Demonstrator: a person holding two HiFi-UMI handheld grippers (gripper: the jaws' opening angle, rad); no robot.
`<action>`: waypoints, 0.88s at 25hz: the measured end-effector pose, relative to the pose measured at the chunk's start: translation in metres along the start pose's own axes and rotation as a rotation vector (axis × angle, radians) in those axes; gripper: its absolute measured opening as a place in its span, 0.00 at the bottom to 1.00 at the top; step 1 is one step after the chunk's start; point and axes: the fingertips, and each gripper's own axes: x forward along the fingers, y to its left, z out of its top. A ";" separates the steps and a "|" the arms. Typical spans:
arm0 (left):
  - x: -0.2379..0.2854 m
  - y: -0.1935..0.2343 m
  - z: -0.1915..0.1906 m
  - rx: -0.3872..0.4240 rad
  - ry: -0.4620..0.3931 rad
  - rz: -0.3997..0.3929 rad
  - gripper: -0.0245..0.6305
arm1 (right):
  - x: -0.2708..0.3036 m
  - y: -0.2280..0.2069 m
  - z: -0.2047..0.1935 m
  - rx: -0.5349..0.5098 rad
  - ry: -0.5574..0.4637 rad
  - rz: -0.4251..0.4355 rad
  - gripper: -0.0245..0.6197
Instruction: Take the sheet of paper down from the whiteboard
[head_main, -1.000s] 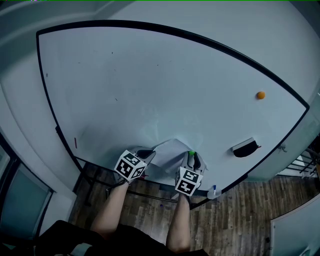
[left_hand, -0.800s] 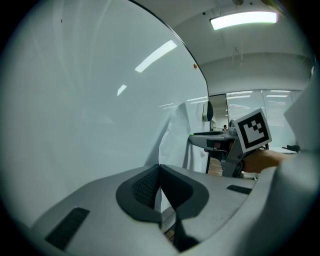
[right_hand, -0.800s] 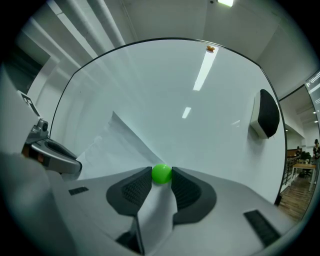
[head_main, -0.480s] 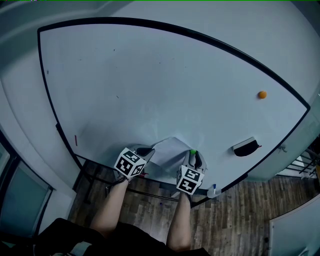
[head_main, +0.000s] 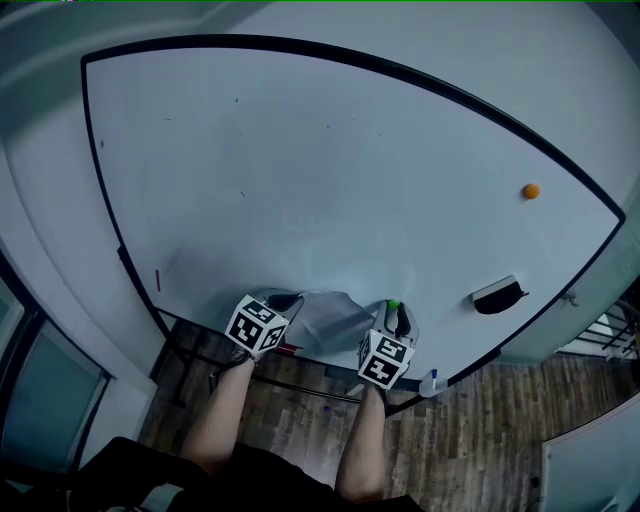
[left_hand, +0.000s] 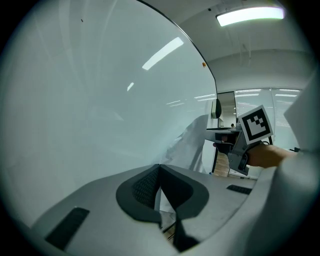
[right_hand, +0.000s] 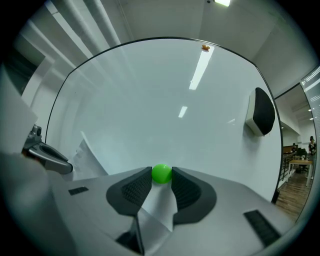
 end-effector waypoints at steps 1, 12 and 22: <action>-0.001 0.001 -0.001 0.000 0.001 0.001 0.07 | 0.000 0.000 0.000 0.002 -0.001 -0.001 0.25; -0.004 -0.002 -0.004 0.001 0.003 -0.007 0.07 | 0.001 0.008 0.001 0.029 -0.004 0.039 0.40; -0.006 -0.008 -0.004 0.007 -0.006 -0.033 0.07 | -0.009 0.007 -0.006 0.059 0.001 0.063 0.42</action>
